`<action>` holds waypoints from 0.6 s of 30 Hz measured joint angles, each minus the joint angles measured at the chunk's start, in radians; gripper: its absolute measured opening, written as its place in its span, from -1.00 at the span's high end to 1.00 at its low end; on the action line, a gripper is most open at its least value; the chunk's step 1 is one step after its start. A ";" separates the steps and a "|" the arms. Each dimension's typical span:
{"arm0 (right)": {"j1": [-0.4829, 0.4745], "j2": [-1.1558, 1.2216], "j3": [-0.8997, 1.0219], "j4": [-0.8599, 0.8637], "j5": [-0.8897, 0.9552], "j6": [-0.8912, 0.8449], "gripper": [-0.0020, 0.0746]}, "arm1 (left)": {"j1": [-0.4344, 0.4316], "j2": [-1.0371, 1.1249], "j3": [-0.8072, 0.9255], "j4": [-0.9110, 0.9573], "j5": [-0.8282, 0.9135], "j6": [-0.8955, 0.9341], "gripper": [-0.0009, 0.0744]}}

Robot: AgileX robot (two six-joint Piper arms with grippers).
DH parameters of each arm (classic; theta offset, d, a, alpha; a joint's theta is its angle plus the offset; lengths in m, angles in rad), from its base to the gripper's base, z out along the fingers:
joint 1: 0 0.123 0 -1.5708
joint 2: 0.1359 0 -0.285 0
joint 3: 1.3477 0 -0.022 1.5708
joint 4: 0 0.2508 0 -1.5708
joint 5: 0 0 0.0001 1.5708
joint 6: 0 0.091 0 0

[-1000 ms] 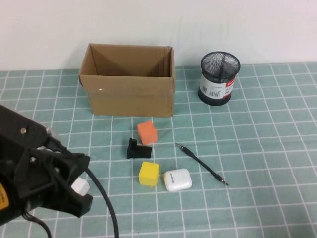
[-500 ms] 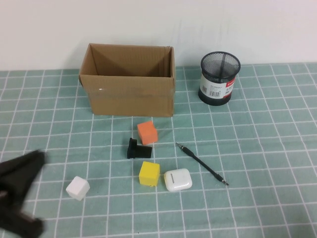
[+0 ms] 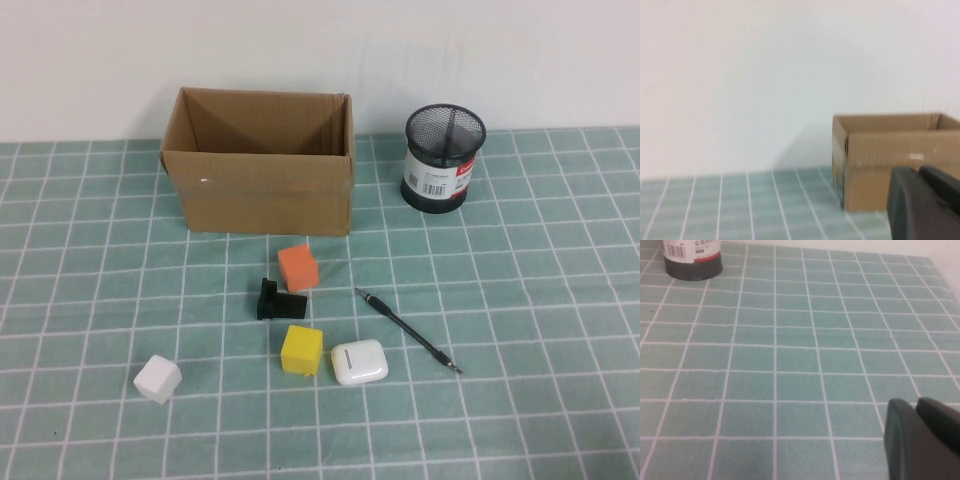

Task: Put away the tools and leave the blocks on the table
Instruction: Pick up the long Screwdriver from the table

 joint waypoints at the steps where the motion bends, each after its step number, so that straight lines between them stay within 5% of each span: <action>1: 0.000 0.000 0.000 0.000 0.000 0.000 0.97 | 0.000 -0.003 0.000 0.000 0.017 0.000 0.98; 18: 0.000 0.000 0.000 0.000 0.000 0.000 0.97 | -0.002 -0.005 0.001 -0.022 0.431 -0.004 0.98</action>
